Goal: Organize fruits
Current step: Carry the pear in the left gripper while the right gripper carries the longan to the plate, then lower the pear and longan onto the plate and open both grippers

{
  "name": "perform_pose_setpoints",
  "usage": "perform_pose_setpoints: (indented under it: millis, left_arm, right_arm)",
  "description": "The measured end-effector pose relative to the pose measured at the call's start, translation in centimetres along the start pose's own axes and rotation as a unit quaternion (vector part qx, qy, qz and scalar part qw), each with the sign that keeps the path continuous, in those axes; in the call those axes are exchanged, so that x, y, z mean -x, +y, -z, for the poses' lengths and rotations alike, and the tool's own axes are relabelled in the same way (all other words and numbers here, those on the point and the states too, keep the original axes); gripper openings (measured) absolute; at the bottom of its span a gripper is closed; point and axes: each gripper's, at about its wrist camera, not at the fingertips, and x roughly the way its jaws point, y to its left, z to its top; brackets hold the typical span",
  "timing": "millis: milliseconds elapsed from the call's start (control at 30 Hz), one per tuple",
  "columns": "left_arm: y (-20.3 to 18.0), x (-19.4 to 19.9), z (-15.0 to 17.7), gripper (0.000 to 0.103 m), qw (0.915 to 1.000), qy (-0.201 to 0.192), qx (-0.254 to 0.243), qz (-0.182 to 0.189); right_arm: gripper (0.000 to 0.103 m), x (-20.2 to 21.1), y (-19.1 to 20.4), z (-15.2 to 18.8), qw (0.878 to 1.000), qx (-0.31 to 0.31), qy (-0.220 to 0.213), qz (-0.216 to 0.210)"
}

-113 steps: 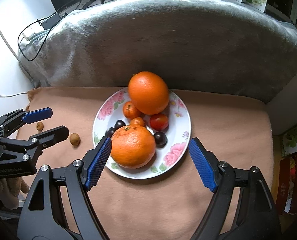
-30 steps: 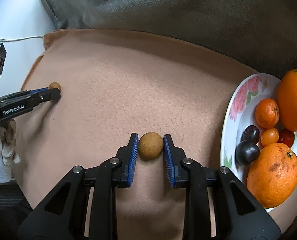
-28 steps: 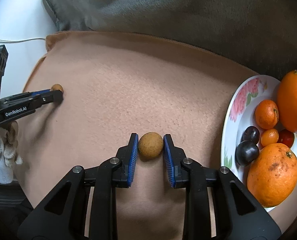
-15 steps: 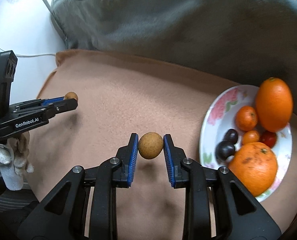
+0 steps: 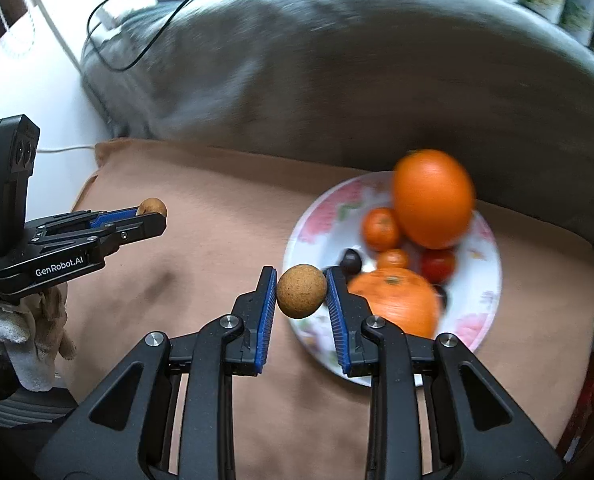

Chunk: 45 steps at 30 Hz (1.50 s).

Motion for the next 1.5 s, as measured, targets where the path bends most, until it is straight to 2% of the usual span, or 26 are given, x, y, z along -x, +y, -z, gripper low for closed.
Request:
perform_pose_setpoints:
  millis: [200,533,1033,1100,1200,1400,1467,1500]
  left_arm:
    - [-4.0,-1.9,-1.1,0.025,0.9995,0.006,-0.026,0.016]
    - [-7.7,-3.1,-2.4,0.025,0.9982,0.008,-0.052,0.027]
    - [-11.0,-3.7,-2.8,0.025,0.9968,0.010,-0.073,0.029]
    - [-11.1,-3.7,-2.8,0.030,0.9969,0.010,-0.073,0.028]
    - [-11.3,-3.3,-2.8,0.031,0.9967,0.008,-0.076,0.029]
    - [-11.4,-2.5,-2.8,0.031,0.9965,0.003,-0.079,0.027]
    - [-11.5,-2.2,-2.7,0.034,0.9963,0.001,-0.082,0.024]
    - [-11.5,-2.0,-2.7,0.041,0.9963,-0.001,-0.083,0.023]
  right_arm:
    - [0.027,1.3,-3.2,0.3,1.000,-0.018,-0.008,0.015]
    - [0.027,1.7,-6.9,0.5,0.999,-0.036,-0.010,0.022]
    - [0.027,1.6,-7.8,0.4,0.999,-0.030,-0.018,0.011]
    - [0.028,1.7,-7.8,0.4,0.999,-0.027,-0.019,0.010]
    - [0.043,2.1,-7.6,0.4,0.999,-0.027,-0.025,0.011]
    - [0.046,2.9,-7.4,0.7,0.999,-0.031,-0.034,0.011]
    - [0.055,3.2,-7.3,0.8,0.999,-0.031,-0.035,0.016]
    - [0.058,3.4,-7.3,0.9,0.999,-0.032,-0.037,0.019]
